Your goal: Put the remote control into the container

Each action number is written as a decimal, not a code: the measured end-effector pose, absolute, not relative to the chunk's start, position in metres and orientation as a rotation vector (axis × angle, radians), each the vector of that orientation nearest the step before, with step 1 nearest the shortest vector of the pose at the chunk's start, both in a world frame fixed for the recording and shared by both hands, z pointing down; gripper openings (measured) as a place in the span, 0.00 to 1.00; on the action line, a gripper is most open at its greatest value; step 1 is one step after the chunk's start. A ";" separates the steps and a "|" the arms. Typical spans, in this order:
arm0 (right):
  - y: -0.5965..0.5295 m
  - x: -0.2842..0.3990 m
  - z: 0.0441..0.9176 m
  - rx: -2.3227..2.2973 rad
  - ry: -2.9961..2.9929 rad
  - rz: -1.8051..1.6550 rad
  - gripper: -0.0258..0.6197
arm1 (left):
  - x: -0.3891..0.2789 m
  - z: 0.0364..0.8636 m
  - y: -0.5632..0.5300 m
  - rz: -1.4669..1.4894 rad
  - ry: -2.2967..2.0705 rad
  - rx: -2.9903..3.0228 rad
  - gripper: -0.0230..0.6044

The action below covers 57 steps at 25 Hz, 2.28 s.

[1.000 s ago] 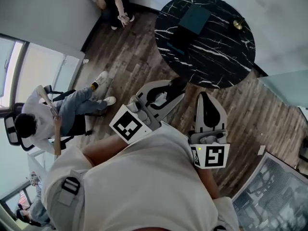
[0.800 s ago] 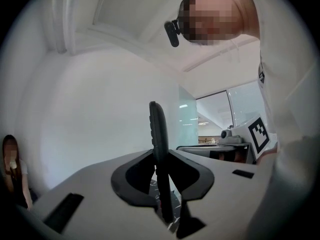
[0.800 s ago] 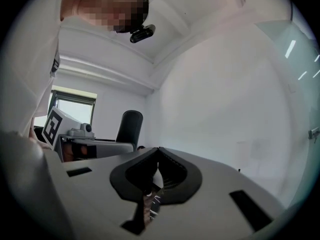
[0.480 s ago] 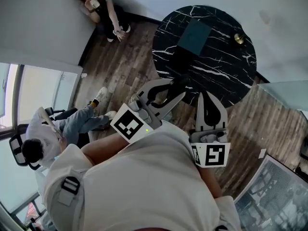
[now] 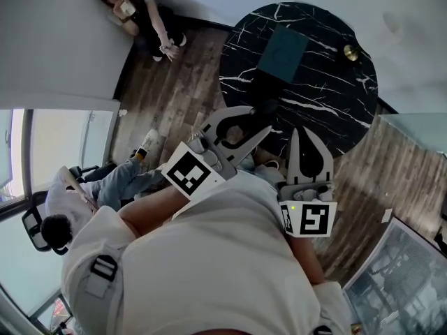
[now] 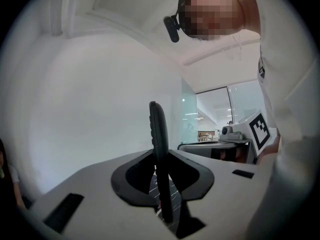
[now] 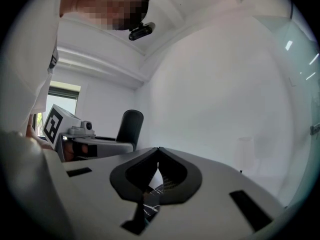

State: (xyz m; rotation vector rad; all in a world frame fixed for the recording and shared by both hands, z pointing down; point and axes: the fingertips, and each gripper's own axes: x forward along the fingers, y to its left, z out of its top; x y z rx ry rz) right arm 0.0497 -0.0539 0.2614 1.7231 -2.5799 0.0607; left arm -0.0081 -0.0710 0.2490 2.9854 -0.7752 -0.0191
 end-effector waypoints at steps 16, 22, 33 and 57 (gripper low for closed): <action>-0.089 0.070 0.314 1.733 -2.496 0.134 0.06 | 0.016 0.303 -0.115 0.212 -0.733 2.990 0.16; -0.107 0.076 0.341 1.717 -2.456 0.153 0.05 | 0.023 0.334 -0.132 0.318 -0.707 2.962 0.16; -0.133 0.079 0.384 1.720 -2.422 0.252 0.06 | 0.029 0.406 -0.161 0.596 -0.654 2.918 0.16; -0.141 0.085 0.511 1.676 -2.254 0.515 0.05 | 0.035 0.589 -0.177 1.215 -0.473 2.855 0.16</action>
